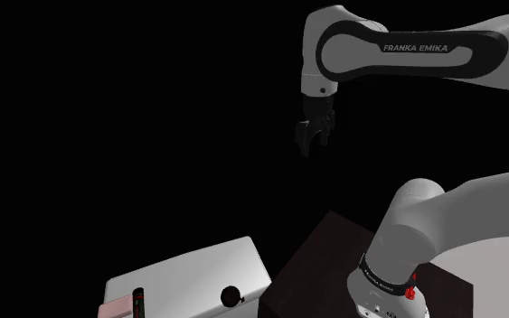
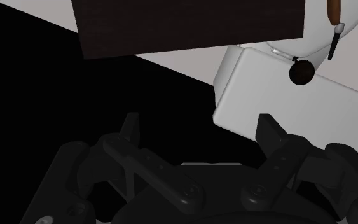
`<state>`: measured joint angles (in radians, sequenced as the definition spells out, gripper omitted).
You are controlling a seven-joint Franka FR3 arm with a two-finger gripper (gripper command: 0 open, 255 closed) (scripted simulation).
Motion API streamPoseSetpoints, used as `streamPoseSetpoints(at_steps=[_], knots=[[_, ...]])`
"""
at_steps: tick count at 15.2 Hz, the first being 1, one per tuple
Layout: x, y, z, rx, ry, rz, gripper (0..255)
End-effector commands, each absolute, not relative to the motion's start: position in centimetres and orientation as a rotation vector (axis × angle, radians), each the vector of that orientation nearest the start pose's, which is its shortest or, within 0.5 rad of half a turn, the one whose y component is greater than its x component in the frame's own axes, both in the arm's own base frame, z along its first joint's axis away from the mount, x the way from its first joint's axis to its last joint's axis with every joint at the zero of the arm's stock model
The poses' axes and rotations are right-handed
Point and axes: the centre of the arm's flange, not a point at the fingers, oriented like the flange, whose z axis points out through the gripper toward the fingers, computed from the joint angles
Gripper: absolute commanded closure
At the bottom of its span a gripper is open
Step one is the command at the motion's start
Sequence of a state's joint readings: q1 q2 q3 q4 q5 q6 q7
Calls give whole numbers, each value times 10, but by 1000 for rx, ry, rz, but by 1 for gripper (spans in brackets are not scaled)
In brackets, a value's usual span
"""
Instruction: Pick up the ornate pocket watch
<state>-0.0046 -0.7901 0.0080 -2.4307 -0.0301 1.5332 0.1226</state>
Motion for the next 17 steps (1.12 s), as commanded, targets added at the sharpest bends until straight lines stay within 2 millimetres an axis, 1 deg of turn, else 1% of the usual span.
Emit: streamPoseSetpoints(at_steps=[1,17], knots=[[298,-2,554,-3174,193,167,0],[309,114,380,-3170,148,70,0]])
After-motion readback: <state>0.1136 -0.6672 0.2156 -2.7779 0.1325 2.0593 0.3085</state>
